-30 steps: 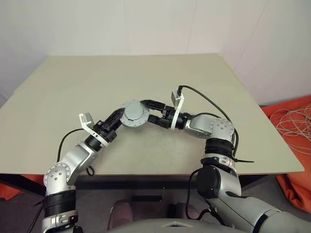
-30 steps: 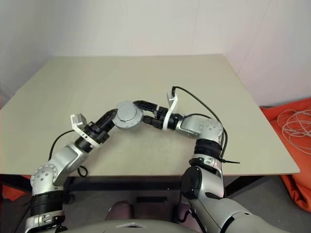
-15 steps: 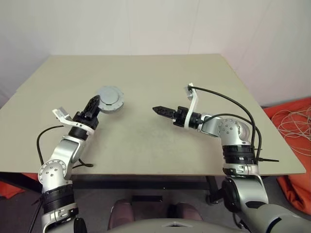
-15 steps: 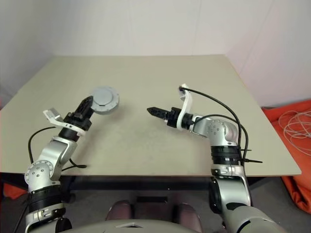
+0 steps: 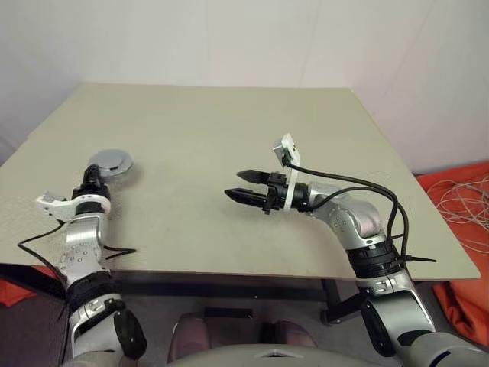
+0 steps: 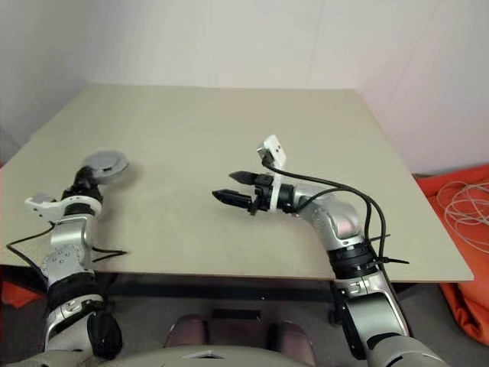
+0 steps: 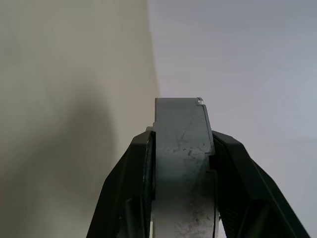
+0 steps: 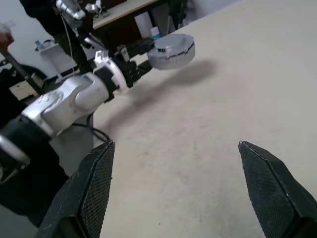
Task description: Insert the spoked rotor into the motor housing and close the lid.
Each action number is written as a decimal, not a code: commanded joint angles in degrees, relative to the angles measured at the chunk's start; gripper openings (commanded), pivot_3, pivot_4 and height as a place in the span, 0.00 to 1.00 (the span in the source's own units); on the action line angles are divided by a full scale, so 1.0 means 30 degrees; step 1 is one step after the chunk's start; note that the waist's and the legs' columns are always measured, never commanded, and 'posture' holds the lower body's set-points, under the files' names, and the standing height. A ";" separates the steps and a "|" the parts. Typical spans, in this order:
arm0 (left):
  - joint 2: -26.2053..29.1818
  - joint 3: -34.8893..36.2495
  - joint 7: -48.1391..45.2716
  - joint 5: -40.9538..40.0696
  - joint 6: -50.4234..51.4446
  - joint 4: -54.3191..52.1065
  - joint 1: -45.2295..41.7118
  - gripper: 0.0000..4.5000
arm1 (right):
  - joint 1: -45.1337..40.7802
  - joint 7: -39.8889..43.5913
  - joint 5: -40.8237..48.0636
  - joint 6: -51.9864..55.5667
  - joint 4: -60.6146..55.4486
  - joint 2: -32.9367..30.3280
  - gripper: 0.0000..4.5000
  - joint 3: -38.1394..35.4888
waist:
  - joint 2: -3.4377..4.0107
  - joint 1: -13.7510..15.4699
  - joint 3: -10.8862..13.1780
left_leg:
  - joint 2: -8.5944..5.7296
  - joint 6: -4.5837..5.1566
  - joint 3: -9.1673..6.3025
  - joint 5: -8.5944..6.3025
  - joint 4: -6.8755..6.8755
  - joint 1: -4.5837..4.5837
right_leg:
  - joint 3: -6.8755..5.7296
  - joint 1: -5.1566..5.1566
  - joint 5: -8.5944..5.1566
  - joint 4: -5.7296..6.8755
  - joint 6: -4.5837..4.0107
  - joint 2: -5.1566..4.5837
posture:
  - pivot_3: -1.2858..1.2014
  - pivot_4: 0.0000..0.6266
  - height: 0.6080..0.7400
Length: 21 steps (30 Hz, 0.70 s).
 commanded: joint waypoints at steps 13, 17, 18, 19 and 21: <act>-0.0478 0.0824 0.5128 0.2245 -0.2162 -0.0115 -0.2313 0.29 | 0.0059 0.0570 0.0224 0.0033 -0.1584 -0.0277 1.00 -0.0017 | -0.0053 -0.0017 -0.0006 | 0.0006 0.0001 -0.0007 -0.0001 0.0010 0.0012 | -0.0007 0.0025 0.0016 0.0008 -0.0062 0.0000 | 0.52 0.00 1.00; -0.0900 0.0686 0.6801 0.2316 -0.1557 -0.1035 -0.1965 0.29 | 0.0136 0.0536 0.0207 0.0145 -0.1706 -0.0323 1.00 -0.0090 | -0.0061 -0.0025 -0.0011 | 0.0004 0.0001 -0.0018 -0.0001 0.0018 0.0035 | -0.0017 0.0054 -0.0003 0.0011 -0.0053 -0.0003 | 0.52 0.00 1.00; -0.1013 0.0638 0.7198 0.2436 -0.1538 -0.1348 -0.1850 0.29 | 0.0136 0.0526 0.0191 0.0155 -0.1702 -0.0331 1.00 -0.0102 | -0.0061 -0.0027 -0.0010 | 0.0004 0.0002 -0.0018 -0.0001 0.0025 0.0042 | -0.0017 0.0065 -0.0009 0.0011 -0.0044 -0.0003 | 0.52 0.00 1.00; -0.1152 0.0624 0.7680 0.2588 -0.1611 -0.1716 -0.1732 0.29 | 0.0122 0.0519 0.0162 0.0157 -0.1684 -0.0334 1.00 -0.0095 | -0.0061 -0.0029 -0.0010 | 0.0003 0.0002 -0.0018 -0.0001 0.0027 0.0044 | -0.0017 0.0069 -0.0009 0.0011 -0.0046 -0.0007 | 0.52 0.00 1.00; -0.1525 0.0634 0.8805 0.2758 -0.1656 -0.2687 -0.1379 0.29 | 0.0038 0.0501 0.0117 0.0169 -0.1624 -0.0310 1.00 -0.0070 | -0.0061 -0.0041 -0.0011 | 0.0004 0.0002 -0.0018 -0.0001 0.0030 0.0045 | -0.0018 0.0071 -0.0008 0.0011 -0.0048 -0.0008 | 0.52 0.00 1.00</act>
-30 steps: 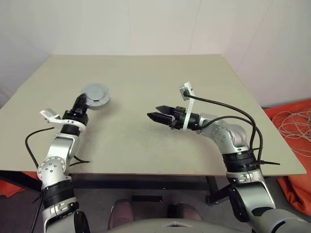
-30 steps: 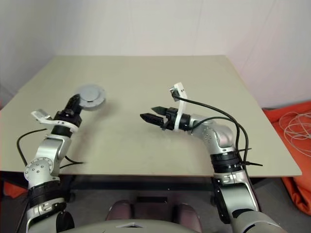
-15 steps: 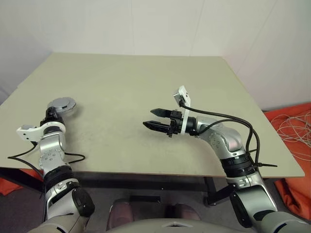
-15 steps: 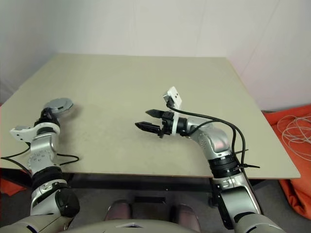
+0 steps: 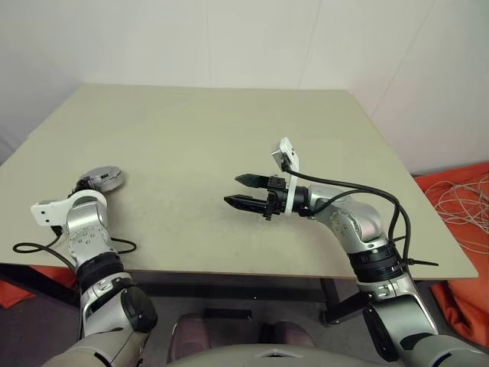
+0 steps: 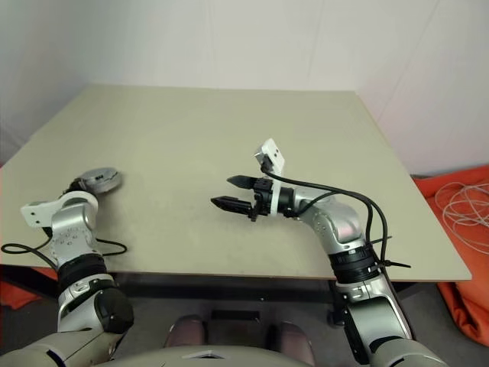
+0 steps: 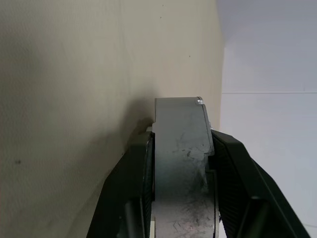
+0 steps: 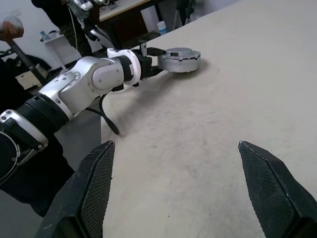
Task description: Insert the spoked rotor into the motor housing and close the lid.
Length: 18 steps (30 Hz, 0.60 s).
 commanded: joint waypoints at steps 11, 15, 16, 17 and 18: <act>-0.1788 -0.0483 0.7181 0.0692 0.1123 -0.4623 0.1582 0.92 | -0.0235 0.0395 0.0021 -0.0127 -0.0749 -0.0441 1.00 0.0119 | 0.0033 -0.0023 -0.0022 | -0.0007 0.0007 -0.0004 -0.0004 0.0022 0.0045 | -0.0010 0.0053 -0.0033 0.0001 0.0053 -0.0007 | 0.52 0.00 1.00; -0.2049 -0.1387 0.8156 0.1312 0.1869 -0.6015 0.2531 0.98 | -0.0097 0.0362 0.0022 -0.0163 -0.0862 -0.0572 1.00 0.0089 | 0.0105 -0.0080 -0.0068 | -0.0009 0.0070 -0.0001 -0.0041 0.0093 0.0049 | -0.0008 0.0073 -0.0031 -0.0004 0.0069 -0.0018 | 0.52 0.00 1.00; -0.2041 -0.1833 0.8311 0.1555 0.2338 -0.6508 0.2908 0.98 | -0.0040 0.0339 -0.0016 -0.0247 -0.0876 -0.0625 1.00 0.0074 | 0.0107 -0.0086 -0.0069 | -0.0009 0.0084 -0.0001 -0.0049 0.0111 0.0043 | -0.0007 0.0073 -0.0030 -0.0003 0.0070 -0.0018 | 0.52 0.00 1.00; -0.1926 -0.2421 0.8197 0.1863 0.2913 -0.7061 0.3340 0.98 | 0.0024 0.0315 -0.0081 -0.0366 -0.0874 -0.0687 1.00 0.0059 | 0.0112 -0.0089 -0.0072 | -0.0007 0.0091 0.0001 -0.0054 0.0116 0.0041 | -0.0006 0.0072 -0.0030 -0.0004 0.0071 -0.0019 | 0.52 0.00 1.00; -0.1830 -0.2803 0.8084 0.2050 0.3270 -0.7420 0.3618 0.98 | 0.0064 0.0300 -0.0124 -0.0449 -0.0868 -0.0727 1.00 0.0050 | 0.0116 -0.0083 -0.0074 | -0.0007 0.0103 0.0001 -0.0062 0.0125 0.0037 | -0.0007 0.0072 -0.0030 -0.0004 0.0072 -0.0019 | 0.52 0.00 1.00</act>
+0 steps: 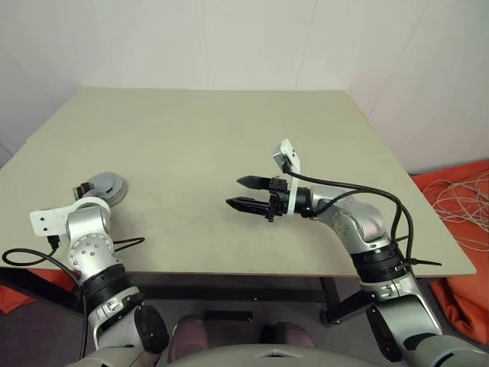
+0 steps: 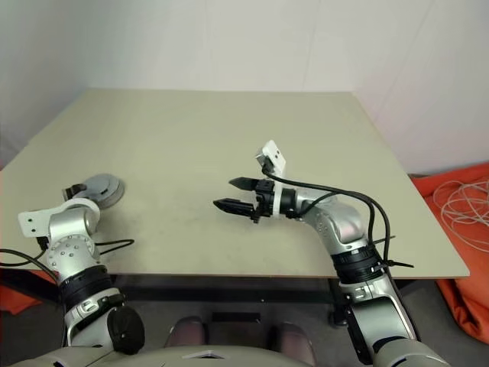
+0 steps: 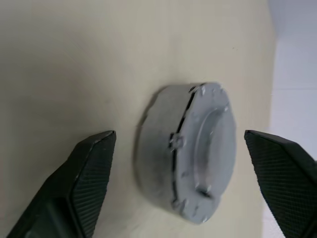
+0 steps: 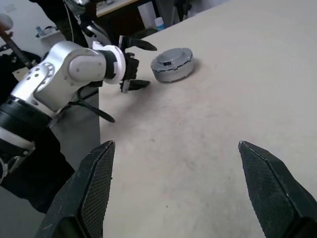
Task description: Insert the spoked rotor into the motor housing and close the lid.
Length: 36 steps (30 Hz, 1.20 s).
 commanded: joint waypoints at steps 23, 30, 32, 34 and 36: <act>1.1353 -0.9445 -2.4013 1.1560 -0.0274 -0.1487 0.6375 0.98 | 0.0971 0.1166 -0.3424 -0.7911 0.5023 -0.1581 1.00 -0.1345 | 0.0088 -0.0480 0.0041 | 0.0006 0.0114 0.0038 -0.0066 0.0085 -0.0021 | -0.0016 -0.0047 0.0005 0.0052 -0.0003 -0.0048 | 0.52 0.00 1.00; 1.1502 -0.8834 -2.8833 1.1374 -0.2371 -0.0309 0.6842 0.98 | 0.0850 0.2101 -0.3581 -0.9358 0.6320 -0.1753 1.00 -0.1536 | 0.0099 -0.0508 0.0047 | 0.0003 0.0147 0.0058 -0.0086 0.0090 -0.0001 | -0.0001 -0.0046 0.0006 0.0034 -0.0008 -0.0055 | 0.52 0.00 1.00; 1.1410 -0.8722 -2.9327 1.1248 -0.2317 -0.0086 0.6770 0.98 | 0.0833 0.2239 -0.3572 -0.9533 0.6483 -0.1729 1.00 -0.1567 | 0.0104 -0.0508 0.0050 | 0.0004 0.0147 0.0058 -0.0085 0.0090 0.0000 | -0.0001 -0.0047 0.0008 0.0038 -0.0012 -0.0055 | 0.52 0.00 1.00; 1.1317 -0.8687 -2.9883 1.1495 -0.2859 0.0372 0.6698 0.98 | 0.0837 0.2274 -0.3564 -0.9591 0.6482 -0.1678 1.00 -0.1587 | 0.0105 -0.0519 0.0051 | 0.0008 0.0148 0.0060 -0.0085 0.0089 -0.0002 | -0.0001 -0.0047 0.0010 0.0039 -0.0014 -0.0053 | 0.52 0.00 1.00; 1.1170 -0.8641 -3.0124 1.1614 -0.3153 0.0781 0.6598 0.98 | 0.0855 0.2285 -0.3477 -0.9509 0.6308 -0.1628 1.00 -0.1605 | 0.0111 -0.0522 0.0051 | 0.0007 0.0147 0.0069 -0.0086 0.0089 -0.0002 | 0.0003 -0.0044 0.0010 0.0040 -0.0016 -0.0053 | 0.52 0.00 1.00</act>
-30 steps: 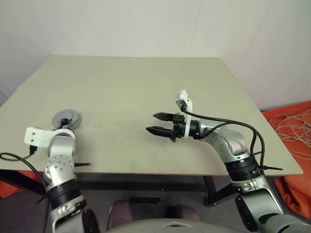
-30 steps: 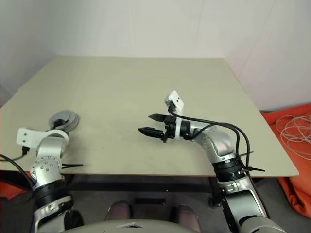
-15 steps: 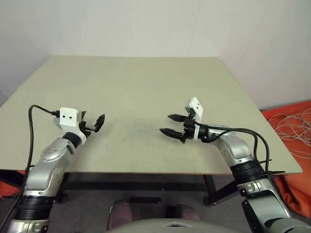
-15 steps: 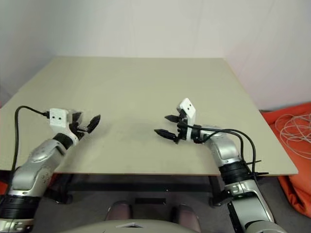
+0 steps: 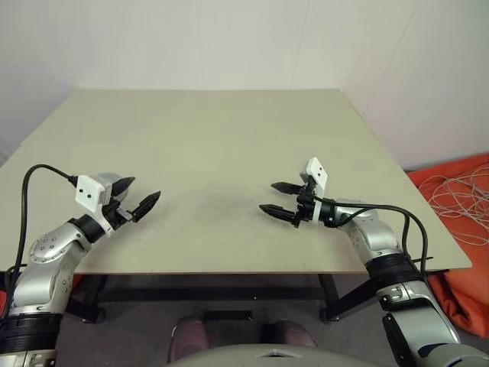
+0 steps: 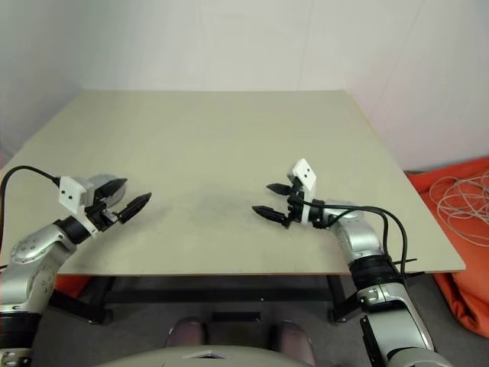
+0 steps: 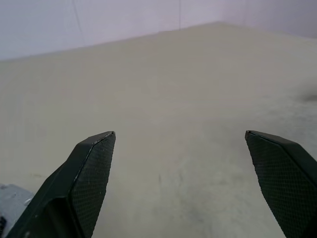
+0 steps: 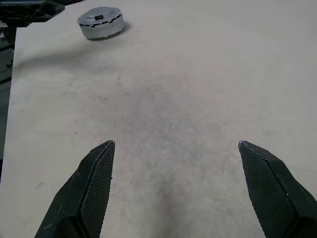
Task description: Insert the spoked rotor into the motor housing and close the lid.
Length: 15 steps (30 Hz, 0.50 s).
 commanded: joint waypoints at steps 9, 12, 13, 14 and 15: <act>-0.0297 0.1342 -0.0971 0.0774 -0.2370 0.2024 -0.0587 0.98 | -0.0189 -0.0165 0.0395 -0.0153 -0.1358 0.0201 1.00 -0.0760 | 0.0001 0.0009 -0.0001 | 0.0001 0.0002 0.0002 -0.0001 -0.0001 0.0003 | 0.0003 0.0002 0.0001 0.0001 -0.0002 0.0000 | 0.52 0.00 1.00; -0.0473 0.1377 -0.0975 0.0996 -0.2743 0.2606 -0.0748 0.98 | -0.0332 -0.0322 0.0368 -0.0136 -0.1274 0.0343 1.00 -0.0808 | 0.0000 0.0010 0.0000 | -0.0001 0.0005 0.0002 -0.0002 -0.0001 0.0004 | 0.0005 0.0008 0.0000 -0.0001 -0.0001 -0.0002 | 0.52 0.00 1.00; -0.0524 0.1291 -0.1086 0.0963 -0.2649 0.2752 -0.0814 0.98 | -0.0368 -0.0361 0.0304 -0.0201 -0.1163 0.0410 1.00 -0.0799 | 0.0000 0.0012 0.0000 | 0.0002 0.0005 0.0002 -0.0003 -0.0001 0.0004 | 0.0005 0.0008 0.0000 -0.0001 -0.0001 -0.0001 | 0.52 0.00 1.00; -0.0556 0.1246 -0.1191 0.0919 -0.2581 0.2829 -0.0824 0.98 | -0.0350 -0.0391 0.0250 -0.0251 -0.1129 0.0462 1.00 -0.0786 | 0.0000 0.0014 -0.0001 | 0.0001 0.0005 0.0002 -0.0003 -0.0001 0.0008 | 0.0005 0.0009 0.0000 -0.0001 -0.0001 -0.0001 | 0.52 0.00 1.00; -0.0587 0.1215 -0.1280 0.0898 -0.2540 0.2886 -0.0822 0.98 | -0.0325 -0.0434 0.0205 -0.0292 -0.1114 0.0516 1.00 -0.0778 | 0.0000 0.0013 -0.0001 | 0.0001 0.0005 0.0002 -0.0003 -0.0002 0.0010 | 0.0006 0.0009 0.0000 0.0000 -0.0001 -0.0001 | 0.52 0.00 1.00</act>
